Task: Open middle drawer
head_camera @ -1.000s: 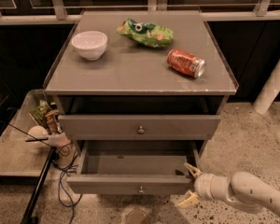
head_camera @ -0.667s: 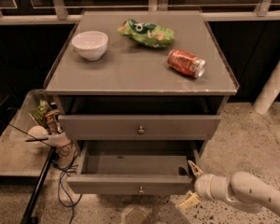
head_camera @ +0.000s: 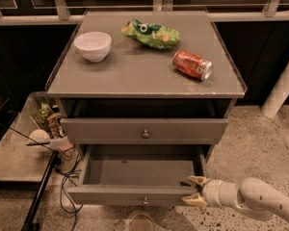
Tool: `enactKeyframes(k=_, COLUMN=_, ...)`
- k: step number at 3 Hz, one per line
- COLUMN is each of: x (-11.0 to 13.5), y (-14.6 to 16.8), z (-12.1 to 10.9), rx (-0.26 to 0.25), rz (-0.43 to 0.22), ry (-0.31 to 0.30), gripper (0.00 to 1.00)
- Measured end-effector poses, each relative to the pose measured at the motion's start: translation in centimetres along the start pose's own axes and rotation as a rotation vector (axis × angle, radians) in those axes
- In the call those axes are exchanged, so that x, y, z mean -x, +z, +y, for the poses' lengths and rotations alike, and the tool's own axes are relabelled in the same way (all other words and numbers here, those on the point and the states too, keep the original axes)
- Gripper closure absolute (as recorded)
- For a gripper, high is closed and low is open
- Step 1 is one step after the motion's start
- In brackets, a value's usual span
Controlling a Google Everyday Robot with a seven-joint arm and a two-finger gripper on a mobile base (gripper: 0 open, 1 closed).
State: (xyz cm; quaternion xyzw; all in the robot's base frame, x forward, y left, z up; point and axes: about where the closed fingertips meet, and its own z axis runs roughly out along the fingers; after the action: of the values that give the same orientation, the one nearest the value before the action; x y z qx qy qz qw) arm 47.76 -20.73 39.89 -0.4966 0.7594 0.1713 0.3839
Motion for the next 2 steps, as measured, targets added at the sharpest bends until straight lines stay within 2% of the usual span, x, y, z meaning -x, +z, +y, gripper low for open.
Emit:
enactKeyframes(k=1, x=0.2, y=-0.1, z=0.0, rx=-0.001, rz=0.000, ry=-0.001, gripper=0.65)
enactKeyframes(k=2, x=0.6, y=-1.6, z=1.5, rx=-0.031, rz=-0.010, ry=-0.024, gripper=0.88)
